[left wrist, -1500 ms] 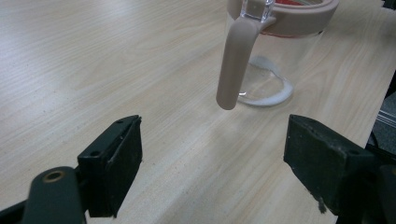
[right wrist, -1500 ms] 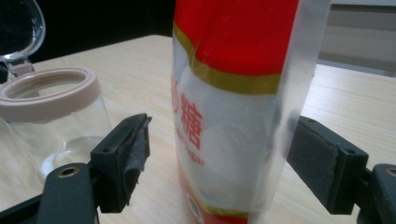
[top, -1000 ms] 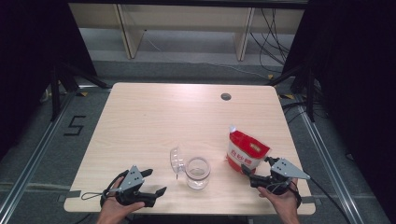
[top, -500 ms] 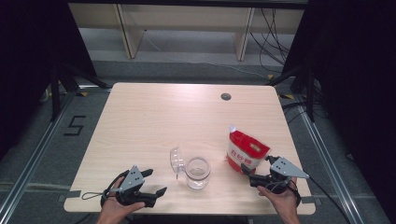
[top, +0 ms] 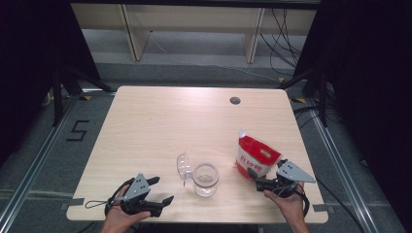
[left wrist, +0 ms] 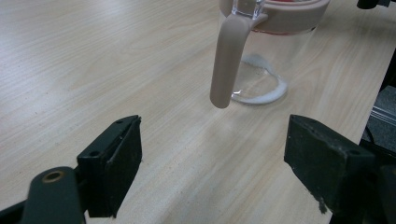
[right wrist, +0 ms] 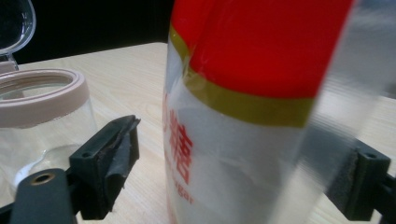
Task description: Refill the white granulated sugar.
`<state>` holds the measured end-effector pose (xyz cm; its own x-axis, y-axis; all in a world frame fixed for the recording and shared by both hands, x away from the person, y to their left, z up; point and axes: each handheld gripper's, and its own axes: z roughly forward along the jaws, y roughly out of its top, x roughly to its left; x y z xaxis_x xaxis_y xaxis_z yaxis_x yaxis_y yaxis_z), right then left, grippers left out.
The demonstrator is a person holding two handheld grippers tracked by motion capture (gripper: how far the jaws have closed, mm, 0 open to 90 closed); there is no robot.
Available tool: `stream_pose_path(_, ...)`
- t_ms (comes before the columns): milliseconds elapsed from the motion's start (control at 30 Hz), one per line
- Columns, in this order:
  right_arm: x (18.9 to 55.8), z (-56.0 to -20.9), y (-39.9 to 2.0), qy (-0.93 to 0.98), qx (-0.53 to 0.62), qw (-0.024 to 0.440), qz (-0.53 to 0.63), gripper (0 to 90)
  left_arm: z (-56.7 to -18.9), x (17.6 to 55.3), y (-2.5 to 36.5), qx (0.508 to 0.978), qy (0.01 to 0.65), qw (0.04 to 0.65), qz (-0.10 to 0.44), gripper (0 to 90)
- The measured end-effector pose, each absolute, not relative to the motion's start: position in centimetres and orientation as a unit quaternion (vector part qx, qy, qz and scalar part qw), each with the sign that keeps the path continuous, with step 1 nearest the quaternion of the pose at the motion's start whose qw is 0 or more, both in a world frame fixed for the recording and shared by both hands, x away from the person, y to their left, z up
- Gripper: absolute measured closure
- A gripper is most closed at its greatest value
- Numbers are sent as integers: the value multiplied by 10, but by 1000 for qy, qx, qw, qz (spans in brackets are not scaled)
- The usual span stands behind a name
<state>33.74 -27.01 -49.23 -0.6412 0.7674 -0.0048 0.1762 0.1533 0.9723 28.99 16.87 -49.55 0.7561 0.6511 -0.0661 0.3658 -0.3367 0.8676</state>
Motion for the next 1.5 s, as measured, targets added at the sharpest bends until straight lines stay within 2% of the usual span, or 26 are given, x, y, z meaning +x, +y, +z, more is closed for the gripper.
stream_pose_path(233, 345, -498, -268, 710, 350, 258, 554, 153, -496, 292, 169, 808, 312, 478, 147, 189)
stream_pose_path(333, 348, -499, -267, 708, 327, 283, 559, 162, -496, 291, 169, 805, 317, 479, 146, 189)
stream_pose_path(367, 349, -499, -268, 720, 313, 267, 559, 161, -496, 291, 169, 806, 317, 479, 146, 189)
stream_pose_path(433, 350, -500, -267, 711, 321, 289, 555, 158, -496, 290, 168, 805, 317, 480, 144, 189)
stream_pose_path(567, 347, -502, -265, 703, 338, 268, 566, 166, -496, 290, 168, 806, 313, 481, 145, 189)
stream_pose_path(633, 350, -502, -266, 697, 333, 281, 570, 171, -496, 291, 168, 806, 312, 482, 144, 189)
stream_pose_path(800, 350, -505, -266, 709, 328, 268, 564, 199, -496, 290, 167, 807, 312, 480, 144, 189)
stream_pose_path(867, 352, -510, -265, 688, 330, 278, 583, 245, -496, 290, 167, 803, 313, 487, 142, 189)
stream_pose_path(933, 353, -511, -270, 700, 337, 266, 570, 222, -496, 290, 167, 804, 312, 486, 142, 189)
stream_pose_path(1000, 351, -511, -268, 702, 338, 261, 570, 242, -496, 290, 167, 805, 314, 483, 144, 189)
stream_pose_path(1067, 352, -512, -267, 692, 338, 275, 576, 245, -496, 289, 167, 806, 314, 481, 143, 189)
stream_pose_path(1100, 351, -511, -269, 706, 336, 261, 567, 245, -496, 289, 167, 807, 313, 480, 144, 189)
stream_pose_path(1500, 359, -514, -266, 704, 316, 268, 577, 247, -497, 290, 167, 806, 313, 482, 141, 189)
